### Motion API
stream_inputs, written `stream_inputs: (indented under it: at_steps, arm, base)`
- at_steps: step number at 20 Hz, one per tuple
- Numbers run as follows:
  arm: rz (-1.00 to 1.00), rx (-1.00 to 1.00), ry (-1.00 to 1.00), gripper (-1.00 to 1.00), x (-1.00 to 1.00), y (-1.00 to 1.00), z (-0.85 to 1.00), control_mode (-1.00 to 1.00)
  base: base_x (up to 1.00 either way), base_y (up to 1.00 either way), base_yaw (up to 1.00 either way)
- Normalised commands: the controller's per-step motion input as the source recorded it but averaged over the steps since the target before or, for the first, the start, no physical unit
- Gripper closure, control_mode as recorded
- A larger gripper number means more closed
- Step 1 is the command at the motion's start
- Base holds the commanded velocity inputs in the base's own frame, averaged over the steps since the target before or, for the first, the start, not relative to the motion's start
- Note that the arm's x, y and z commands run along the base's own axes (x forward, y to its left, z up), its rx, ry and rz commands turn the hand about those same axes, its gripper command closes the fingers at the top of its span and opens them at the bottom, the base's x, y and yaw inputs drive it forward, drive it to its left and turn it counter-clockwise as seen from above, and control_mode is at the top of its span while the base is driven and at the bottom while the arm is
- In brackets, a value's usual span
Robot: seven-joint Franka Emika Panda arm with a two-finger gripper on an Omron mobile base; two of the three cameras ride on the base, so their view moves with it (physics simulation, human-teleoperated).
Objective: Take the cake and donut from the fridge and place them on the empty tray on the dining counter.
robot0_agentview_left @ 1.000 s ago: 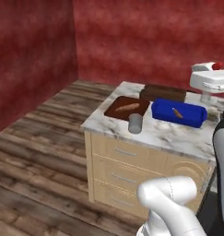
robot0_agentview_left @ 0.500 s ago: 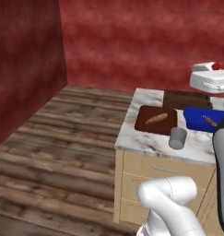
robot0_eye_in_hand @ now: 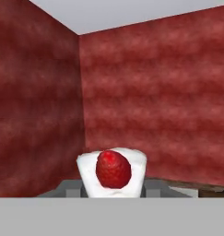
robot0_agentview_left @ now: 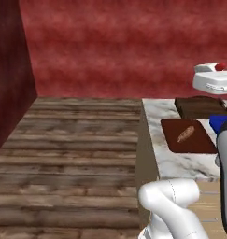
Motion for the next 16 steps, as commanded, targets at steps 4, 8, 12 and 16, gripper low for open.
stream_inputs:
  at_steps: [4, 8, 12, 16]
  arm:
    - [0.0, 0.0, 0.0, 1.0, 0.0, 0.0, 0.0, 1.0]
    - [0.0, 0.0, 0.0, 1.0, 0.0, 0.0, 0.0, 1.0]
    - [0.0, 0.0, 0.0, 1.0, 0.0, 0.0, 0.0, 1.0]
    - [0.0, 0.0, 0.0, 1.0, 0.0, 0.0, 0.0, 1.0]
  base:
    - [1.0, 1.0, -0.46]
    - [1.0, 1.0, -0.46]
    - [1.0, 1.0, -0.48]
    - [0.27, 1.0, -0.53]
